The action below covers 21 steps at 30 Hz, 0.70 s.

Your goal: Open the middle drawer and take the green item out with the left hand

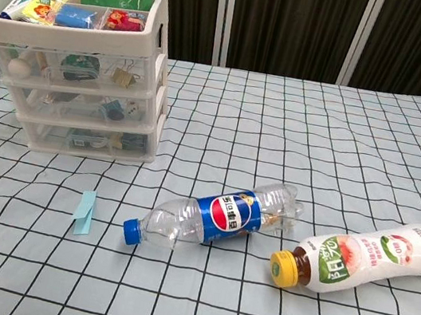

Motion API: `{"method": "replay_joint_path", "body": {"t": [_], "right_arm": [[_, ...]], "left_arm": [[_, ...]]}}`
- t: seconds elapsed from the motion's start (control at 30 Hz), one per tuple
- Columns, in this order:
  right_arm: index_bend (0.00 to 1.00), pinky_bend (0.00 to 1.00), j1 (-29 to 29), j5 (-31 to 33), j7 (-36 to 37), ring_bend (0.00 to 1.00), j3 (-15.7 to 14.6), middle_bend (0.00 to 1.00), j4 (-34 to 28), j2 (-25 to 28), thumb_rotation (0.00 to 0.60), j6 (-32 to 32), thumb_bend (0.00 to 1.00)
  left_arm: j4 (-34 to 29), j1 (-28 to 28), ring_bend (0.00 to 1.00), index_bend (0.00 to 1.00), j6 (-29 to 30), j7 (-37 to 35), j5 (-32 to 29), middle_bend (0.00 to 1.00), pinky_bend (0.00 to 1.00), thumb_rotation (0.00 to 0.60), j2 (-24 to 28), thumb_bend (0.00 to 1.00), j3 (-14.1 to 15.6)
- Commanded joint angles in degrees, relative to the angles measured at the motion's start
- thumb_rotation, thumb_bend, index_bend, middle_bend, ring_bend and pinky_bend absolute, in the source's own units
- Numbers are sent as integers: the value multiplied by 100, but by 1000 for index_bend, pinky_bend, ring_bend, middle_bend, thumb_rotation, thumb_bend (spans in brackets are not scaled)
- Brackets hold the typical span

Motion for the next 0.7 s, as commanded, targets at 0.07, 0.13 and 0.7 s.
{"method": "replay_joint_path", "body": {"t": [0.07, 0.13, 0.7], "right_arm": [[0, 0, 5, 0, -4, 0, -1, 0, -2, -1, 600, -8, 40], [0, 0, 4, 5, 0, 0, 1, 0, -1, 2, 600, -8, 40], [0, 0, 17, 113, 93, 0, 30, 0, -21, 29, 600, -62, 40]], "left_arm": [[8, 0, 0, 0, -14, 5, -7, 0, 0, 600, -4, 182, -9], [11, -2, 0, 0, -38, 14, -19, 0, 0, 600, -10, 182, -14], [-86, -73, 154, 0, -250, -232, -94, 136, 215, 600, -66, 265, -78]]}}
